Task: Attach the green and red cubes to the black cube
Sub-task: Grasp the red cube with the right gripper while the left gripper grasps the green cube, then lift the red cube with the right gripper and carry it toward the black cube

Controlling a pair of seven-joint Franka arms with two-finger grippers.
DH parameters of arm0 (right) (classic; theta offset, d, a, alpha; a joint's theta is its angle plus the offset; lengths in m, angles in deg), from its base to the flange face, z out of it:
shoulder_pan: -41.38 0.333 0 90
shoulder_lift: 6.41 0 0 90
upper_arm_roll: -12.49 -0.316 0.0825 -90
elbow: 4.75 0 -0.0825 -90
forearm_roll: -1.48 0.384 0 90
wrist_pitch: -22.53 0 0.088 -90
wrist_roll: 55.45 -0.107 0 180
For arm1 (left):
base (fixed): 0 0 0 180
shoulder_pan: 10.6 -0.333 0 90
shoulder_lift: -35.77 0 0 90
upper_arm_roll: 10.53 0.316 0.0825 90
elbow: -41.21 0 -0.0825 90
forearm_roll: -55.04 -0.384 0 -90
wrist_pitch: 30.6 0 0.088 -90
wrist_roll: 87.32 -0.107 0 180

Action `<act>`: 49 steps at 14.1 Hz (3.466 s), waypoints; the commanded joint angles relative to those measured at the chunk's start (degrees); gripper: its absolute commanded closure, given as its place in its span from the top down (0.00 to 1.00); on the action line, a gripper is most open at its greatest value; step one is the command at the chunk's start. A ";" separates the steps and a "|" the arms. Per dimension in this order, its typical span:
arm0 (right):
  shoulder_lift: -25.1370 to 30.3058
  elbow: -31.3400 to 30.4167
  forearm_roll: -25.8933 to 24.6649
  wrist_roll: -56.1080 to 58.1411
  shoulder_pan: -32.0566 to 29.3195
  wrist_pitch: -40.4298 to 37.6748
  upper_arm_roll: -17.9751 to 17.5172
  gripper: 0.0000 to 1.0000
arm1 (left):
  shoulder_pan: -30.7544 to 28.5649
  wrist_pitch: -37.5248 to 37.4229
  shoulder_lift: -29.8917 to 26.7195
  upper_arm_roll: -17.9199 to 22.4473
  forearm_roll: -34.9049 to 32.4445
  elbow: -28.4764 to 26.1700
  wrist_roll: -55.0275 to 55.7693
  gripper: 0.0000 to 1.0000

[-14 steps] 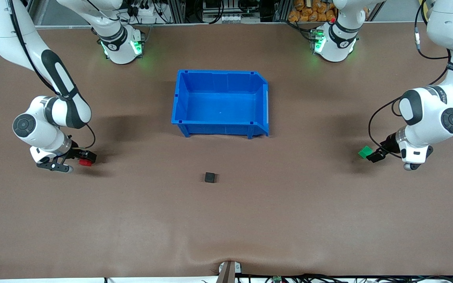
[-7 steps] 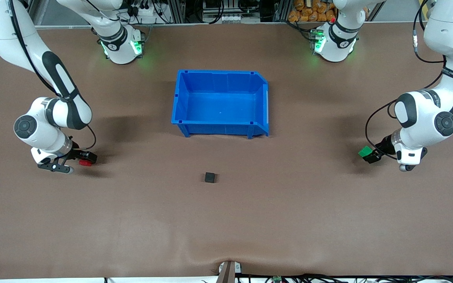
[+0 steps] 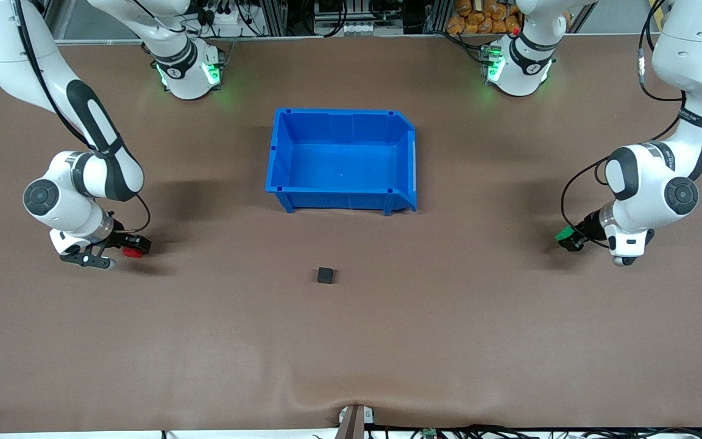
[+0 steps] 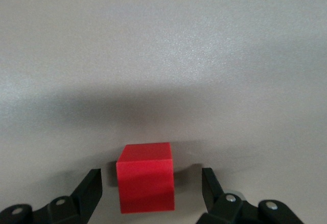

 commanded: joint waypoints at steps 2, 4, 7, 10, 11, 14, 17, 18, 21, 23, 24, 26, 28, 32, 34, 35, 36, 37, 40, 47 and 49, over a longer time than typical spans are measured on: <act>-0.50 0.78 -0.40 -1.05 0.01 -0.67 -0.16 0.83 | 0.17 0.86 0.44 0.02 -1.02 0.20 1.81 0.46; -0.41 0.78 -0.40 -1.05 -0.08 -0.67 -0.16 0.66 | 0.08 0.86 0.44 0.02 -1.02 0.20 1.81 0.46; -0.41 0.70 -0.40 -0.78 -0.08 -0.76 -0.25 0.25 | 0.17 0.86 0.44 0.02 -1.02 0.20 1.73 0.47; -0.23 0.70 -0.40 -0.34 -0.08 -0.67 -0.25 0.00 | 0.17 0.86 0.53 0.11 -1.10 0.37 1.29 0.49; -0.15 0.70 -0.40 -0.17 0.01 -0.67 -0.25 0.00 | 0.17 0.86 0.53 0.11 -1.10 0.38 1.29 0.49; 0.03 0.78 -1.11 4.55 -0.08 -0.41 -0.25 0.00 | 0.25 0.86 0.62 0.19 -1.28 0.55 1.02 0.49; 0.12 0.87 -1.02 11.77 -1.83 0.03 -0.25 0.00 | 0.17 0.86 1.23 0.19 -2.77 0.81 1.11 0.49; 0.12 0.96 -1.11 13.53 -1.92 0.03 -0.25 0.00 | 0.17 0.86 1.24 0.11 -2.77 0.99 1.02 0.49; 0.56 0.96 -1.11 20.28 -2.01 0.03 -0.25 0.00 | 0.17 0.86 1.32 0.19 -2.77 1.16 1.02 0.48; 1.43 1.05 -1.02 28.36 -2.54 -0.14 -0.25 0.00 | 0.26 0.77 1.32 0.19 -2.77 1.52 0.93 0.48; 1.70 1.13 -1.02 32.40 -2.89 0.03 -0.34 0.00 | 0.26 0.77 1.32 0.19 -2.77 1.52 0.93 0.48; 2.05 1.92 -0.84 41.44 -4.03 0.03 -0.60 0.00 | 0.34 0.77 1.32 0.19 -2.86 1.61 0.93 0.47; 2.05 4.37 -0.32 52.17 -3.95 -0.32 -1.47 0.00 | 0.34 0.77 1.50 0.19 -2.86 1.87 0.93 0.47; 1.62 8.94 -0.31 58.19 -3.68 -0.58 -8.75 0.00 | 0.34 0.77 1.76 0.19 -2.86 1.96 0.85 0.47; 0.83 11.49 -0.40 58.37 -3.07 -0.32 -12.71 0.00 | 0.26 0.68 1.76 0.19 -2.86 2.05 0.76 0.47; -0.74 13.42 -0.40 58.54 -2.28 -0.32 -14.30 0.00 | 0.34 0.59 1.85 0.28 -2.86 2.31 0.76 0.47; -2.76 15.79 -0.40 59.07 -0.62 -0.32 -15.18 0.00 | 0.34 0.59 1.85 0.19 -2.86 2.31 0.76 0.47; -5.04 18.42 -0.40 59.68 1.48 -0.32 -15.45 0.00 | 0.34 0.59 1.85 0.28 -2.86 2.40 0.76 0.47; -12.78 26.86 -0.23 60.65 7.20 -0.23 -16.42 0.00 | 0.34 0.59 2.11 0.37 -2.86 2.40 0.67 0.47; -20.71 37.60 4.25 57.68 18.28 -4.07 -16.42 0.00 | 0.26 0.42 2.47 0.28 -2.95 3.01 0.76 0.39; -22.37 42.42 3.90 56.70 19.87 -9.70 -15.29 0.00 | 0.26 0.33 2.47 0.19 -2.95 3.01 0.85 0.31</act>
